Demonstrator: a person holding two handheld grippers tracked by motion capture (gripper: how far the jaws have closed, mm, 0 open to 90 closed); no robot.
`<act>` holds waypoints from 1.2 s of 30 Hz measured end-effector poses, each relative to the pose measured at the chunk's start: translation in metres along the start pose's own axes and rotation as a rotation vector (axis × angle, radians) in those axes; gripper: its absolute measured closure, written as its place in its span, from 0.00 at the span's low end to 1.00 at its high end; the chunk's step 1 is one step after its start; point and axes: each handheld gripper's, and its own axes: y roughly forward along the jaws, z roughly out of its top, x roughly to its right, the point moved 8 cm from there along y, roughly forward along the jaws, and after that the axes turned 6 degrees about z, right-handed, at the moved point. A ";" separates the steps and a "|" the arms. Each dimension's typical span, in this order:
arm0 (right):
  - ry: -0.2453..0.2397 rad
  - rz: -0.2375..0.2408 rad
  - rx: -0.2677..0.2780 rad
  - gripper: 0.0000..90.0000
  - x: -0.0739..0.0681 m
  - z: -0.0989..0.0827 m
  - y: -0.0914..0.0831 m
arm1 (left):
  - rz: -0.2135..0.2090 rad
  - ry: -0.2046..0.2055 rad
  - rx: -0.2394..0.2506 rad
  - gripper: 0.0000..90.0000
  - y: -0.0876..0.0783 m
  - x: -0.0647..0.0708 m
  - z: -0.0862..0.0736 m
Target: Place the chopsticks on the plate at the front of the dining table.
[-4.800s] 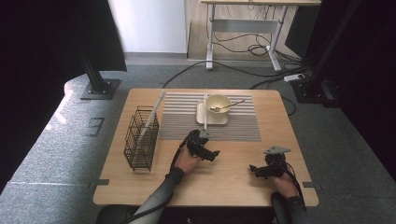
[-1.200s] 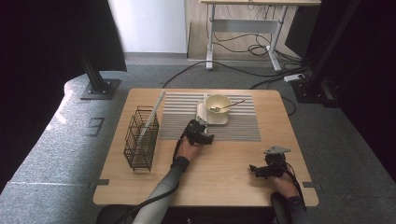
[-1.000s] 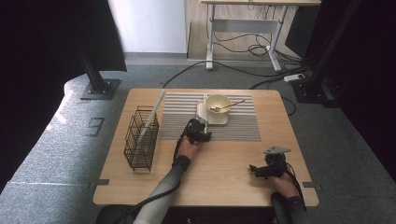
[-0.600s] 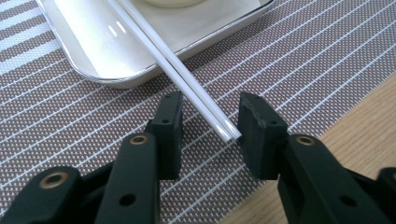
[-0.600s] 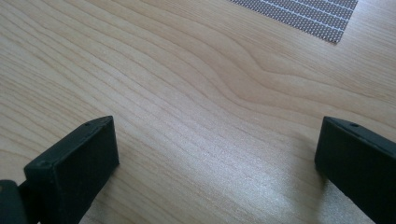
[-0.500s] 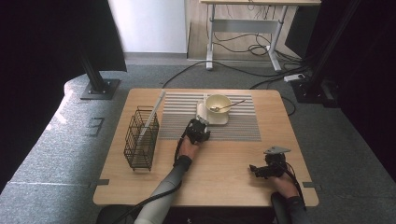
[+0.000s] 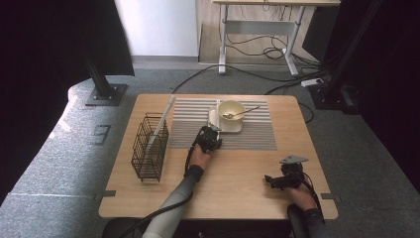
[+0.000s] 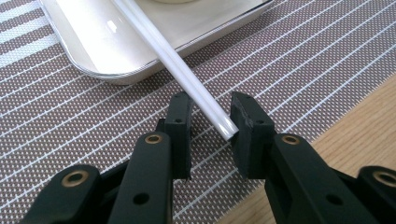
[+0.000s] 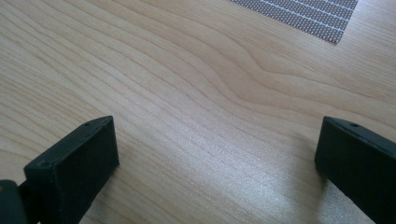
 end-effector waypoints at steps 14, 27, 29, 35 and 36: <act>0.000 0.000 0.000 0.00 0.000 0.000 0.000 | -0.048 0.024 0.105 0.20 -0.030 0.002 0.025; 0.002 0.000 0.000 0.00 0.000 0.000 0.000 | -0.123 0.064 0.140 0.00 -0.074 -0.002 0.028; -0.002 -0.001 0.000 0.00 0.000 0.000 0.000 | -0.130 0.070 0.142 0.00 -0.080 -0.001 0.025; -0.001 0.000 0.000 0.00 0.000 0.000 0.000 | -0.124 0.081 0.146 0.00 -0.098 -0.003 0.011; -0.001 0.000 0.000 0.00 0.000 0.000 0.000 | -0.125 0.079 0.150 0.00 -0.101 -0.004 0.009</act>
